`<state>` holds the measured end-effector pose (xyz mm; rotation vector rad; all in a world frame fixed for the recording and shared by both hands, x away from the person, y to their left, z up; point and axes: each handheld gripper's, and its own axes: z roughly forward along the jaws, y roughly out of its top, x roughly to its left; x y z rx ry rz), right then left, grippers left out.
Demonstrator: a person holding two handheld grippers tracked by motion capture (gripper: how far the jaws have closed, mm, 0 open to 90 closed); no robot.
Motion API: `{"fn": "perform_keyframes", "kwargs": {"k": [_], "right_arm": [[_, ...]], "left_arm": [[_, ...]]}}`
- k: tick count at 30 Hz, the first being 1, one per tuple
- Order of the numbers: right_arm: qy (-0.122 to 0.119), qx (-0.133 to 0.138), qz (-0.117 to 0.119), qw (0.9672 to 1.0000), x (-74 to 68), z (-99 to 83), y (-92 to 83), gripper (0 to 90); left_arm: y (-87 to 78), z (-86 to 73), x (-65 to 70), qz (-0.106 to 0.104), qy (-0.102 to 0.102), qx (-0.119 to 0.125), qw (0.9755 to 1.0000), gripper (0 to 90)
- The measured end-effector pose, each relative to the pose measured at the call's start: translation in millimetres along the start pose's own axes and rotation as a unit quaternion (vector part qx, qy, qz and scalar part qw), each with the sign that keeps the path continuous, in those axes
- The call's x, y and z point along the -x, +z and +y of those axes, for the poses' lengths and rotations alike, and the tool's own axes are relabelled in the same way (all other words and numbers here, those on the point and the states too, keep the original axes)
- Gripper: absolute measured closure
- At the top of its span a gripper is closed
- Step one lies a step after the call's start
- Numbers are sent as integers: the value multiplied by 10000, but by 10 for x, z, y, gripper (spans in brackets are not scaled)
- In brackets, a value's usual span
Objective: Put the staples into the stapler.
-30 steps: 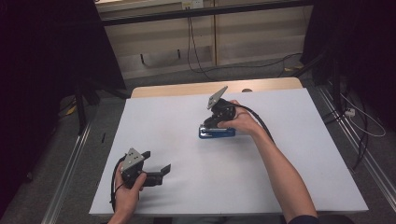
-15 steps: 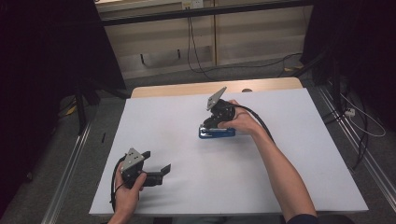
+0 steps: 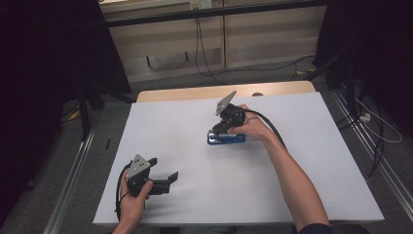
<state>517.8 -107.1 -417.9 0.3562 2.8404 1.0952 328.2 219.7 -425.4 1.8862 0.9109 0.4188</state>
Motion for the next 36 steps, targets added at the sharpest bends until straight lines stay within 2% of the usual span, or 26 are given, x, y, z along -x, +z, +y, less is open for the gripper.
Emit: {"fn": "perform_keyframes", "kwargs": {"k": [14,21,28,32,36], "right_arm": [[26,20,-50,10000,0,6,4,769],[-16,11,-42,10000,-8,16,-1,784],[-164,2,-44,9999,-9,34,-3,789],[-118,28,-82,9999,-7,34,-20,789],[-170,31,7,9999,8,23,-26,789]], "left_arm": [[-1,-1,-2,1,-3,4,10000,37],[0,-1,-3,0,-2,-1,10000,38],[-1,-1,-3,-1,-1,1,10000,38],[0,-2,-6,-6,16,-17,10000,38],[3,-2,-6,1,29,-39,10000,38]]}}
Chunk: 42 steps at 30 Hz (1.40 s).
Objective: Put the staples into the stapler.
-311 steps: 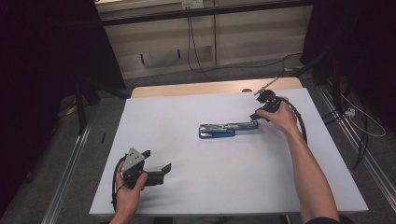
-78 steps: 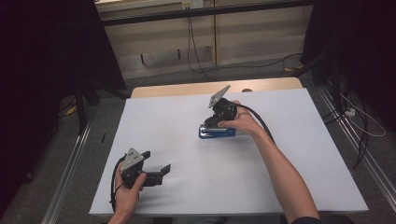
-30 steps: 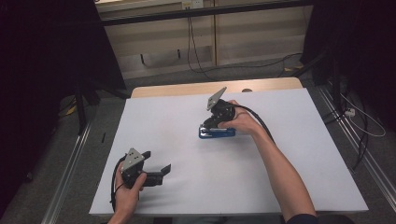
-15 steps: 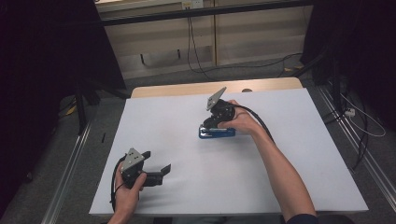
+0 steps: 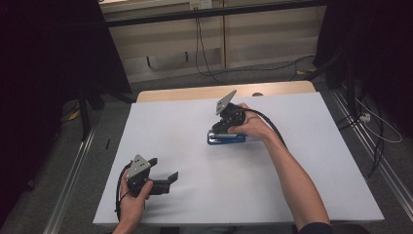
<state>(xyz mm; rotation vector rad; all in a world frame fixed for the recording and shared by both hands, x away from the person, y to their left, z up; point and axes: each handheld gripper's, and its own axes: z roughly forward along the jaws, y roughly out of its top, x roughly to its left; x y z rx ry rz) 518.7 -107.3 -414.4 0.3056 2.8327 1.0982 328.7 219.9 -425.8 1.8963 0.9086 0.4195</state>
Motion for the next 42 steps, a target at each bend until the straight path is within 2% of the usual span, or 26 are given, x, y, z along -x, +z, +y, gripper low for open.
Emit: {"fn": "perform_keyframes", "kwargs": {"k": [10,25,27,30,35,37,39,40,42], "right_arm": [[-31,3,124,9999,31,-13,16,789],[-24,6,74,10000,17,24,64,782],[42,32,59,10000,18,21,65,775],[135,28,20,9999,27,10,66,731],[183,24,-20,9998,18,5,63,712],[226,11,-91,9997,17,-1,63,674],[339,47,-201,9992,19,-14,68,592],[438,39,-273,9987,12,-20,67,572],[465,26,-259,9986,9,-37,68,556]], "left_arm": [[3,1,1,4,-2,-1,10000,38],[5,2,7,-6,-3,-1,10000,38],[2,1,5,-15,-6,19,10000,38],[-2,1,-4,4,2,5,10000,38],[-2,2,4,4,-23,17,10000,38],[-3,2,1,-6,-23,38,10000,38],[-7,2,-2,8,-27,46,10000,38],[-8,2,-4,10,-17,45,10000,38],[-12,1,1,10,-46,45,10000,38]]}}
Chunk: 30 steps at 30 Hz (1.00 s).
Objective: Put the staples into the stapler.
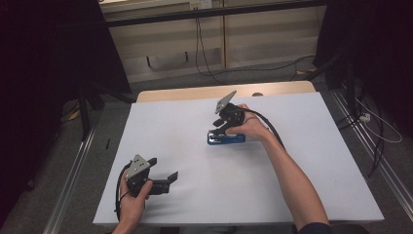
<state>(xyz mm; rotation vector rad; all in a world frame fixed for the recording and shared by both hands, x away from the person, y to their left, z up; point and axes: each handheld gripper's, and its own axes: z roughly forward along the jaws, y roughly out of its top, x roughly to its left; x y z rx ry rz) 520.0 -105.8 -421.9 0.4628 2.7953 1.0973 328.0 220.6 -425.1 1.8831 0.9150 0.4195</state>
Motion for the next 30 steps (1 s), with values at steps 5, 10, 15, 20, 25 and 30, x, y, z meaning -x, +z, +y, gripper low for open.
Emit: {"fn": "perform_keyframes", "kwargs": {"k": [5,10,15,20,25,30], "right_arm": [[182,53,-66,9998,-11,-37,13,429],[350,88,-115,9993,-52,-68,-10,337],[642,287,-350,9969,-52,-127,-81,261],[903,452,-535,9935,-82,-177,-129,179],[1006,476,-705,9913,-117,-203,-171,133],[1172,599,-880,9874,-158,-254,-241,80]], "left_arm": [[-6,0,-8,9,9,1,10000,38],[-6,-1,-9,22,8,5,10000,38],[1,-1,-1,26,-3,11,10000,38],[18,2,1,20,16,-5,10000,38],[12,-1,-6,29,24,-31,10000,38],[6,0,-3,97,-5,22,10000,38]]}}
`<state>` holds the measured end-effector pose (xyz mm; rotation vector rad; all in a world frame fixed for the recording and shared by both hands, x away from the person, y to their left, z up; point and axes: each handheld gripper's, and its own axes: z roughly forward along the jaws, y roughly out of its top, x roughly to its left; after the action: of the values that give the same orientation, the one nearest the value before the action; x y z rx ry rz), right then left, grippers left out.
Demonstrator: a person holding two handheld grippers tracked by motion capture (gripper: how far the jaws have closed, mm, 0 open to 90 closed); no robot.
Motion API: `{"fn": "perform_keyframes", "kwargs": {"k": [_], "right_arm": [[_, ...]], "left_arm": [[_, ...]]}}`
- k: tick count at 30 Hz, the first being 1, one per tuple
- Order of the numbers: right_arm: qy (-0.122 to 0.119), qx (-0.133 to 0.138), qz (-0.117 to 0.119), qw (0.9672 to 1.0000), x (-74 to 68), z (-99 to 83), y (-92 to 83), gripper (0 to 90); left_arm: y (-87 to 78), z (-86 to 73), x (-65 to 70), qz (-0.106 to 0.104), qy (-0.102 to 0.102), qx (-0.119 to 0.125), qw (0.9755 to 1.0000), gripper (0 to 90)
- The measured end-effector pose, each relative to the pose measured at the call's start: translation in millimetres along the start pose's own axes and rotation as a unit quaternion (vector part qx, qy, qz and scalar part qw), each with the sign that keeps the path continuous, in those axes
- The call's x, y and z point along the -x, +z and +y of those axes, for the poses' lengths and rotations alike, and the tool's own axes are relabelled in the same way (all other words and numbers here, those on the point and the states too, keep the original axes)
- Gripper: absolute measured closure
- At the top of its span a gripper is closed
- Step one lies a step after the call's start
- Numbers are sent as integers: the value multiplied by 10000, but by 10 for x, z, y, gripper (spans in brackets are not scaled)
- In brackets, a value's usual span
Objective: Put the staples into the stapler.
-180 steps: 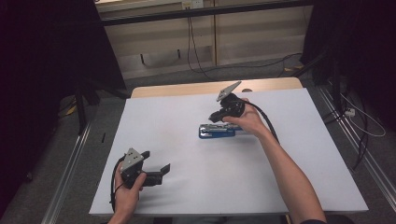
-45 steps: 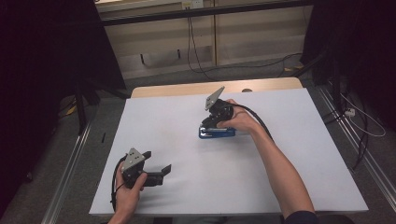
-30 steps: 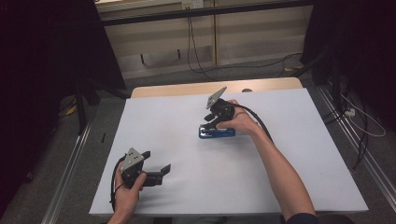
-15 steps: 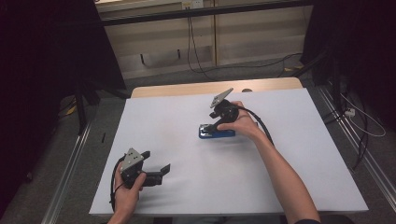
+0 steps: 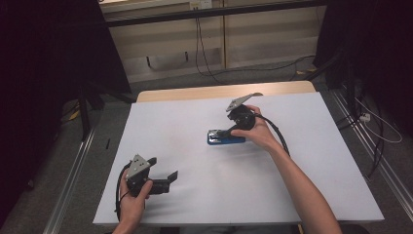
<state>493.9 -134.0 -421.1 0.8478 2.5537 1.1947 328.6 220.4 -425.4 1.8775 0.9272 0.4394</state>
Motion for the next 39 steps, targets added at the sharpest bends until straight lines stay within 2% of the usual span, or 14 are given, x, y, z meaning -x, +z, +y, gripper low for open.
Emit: {"fn": "perform_keyframes", "kwargs": {"k": [4,7,10,12,15,19,25,39], "right_arm": [[158,113,-249,9995,-9,-40,-58,76],[280,252,-311,9988,-30,-56,-104,80],[412,346,-492,9973,-64,-79,-149,68],[499,310,-582,9966,-69,-106,-173,73],[565,325,-794,9947,-82,-155,-214,74],[709,442,-1068,9908,-103,-229,-297,74],[875,645,-1178,9871,-164,-319,-414,43],[953,1012,-1599,9773,-291,-510,-569,45]], "left_arm": [[-3,-3,-5,78,-36,16,10000,35],[-5,-2,-12,89,-41,15,10000,35],[3,-7,-25,66,-60,-6,10000,35],[12,-15,-27,64,-87,-14,9999,35],[4,-24,-42,23,-75,-52,10000,35],[-15,-35,-63,63,-176,-25,9998,35],[-2,-27,-53,93,-181,-14,9998,35],[42,-8,1,32,-47,-67,10000,35]]}}
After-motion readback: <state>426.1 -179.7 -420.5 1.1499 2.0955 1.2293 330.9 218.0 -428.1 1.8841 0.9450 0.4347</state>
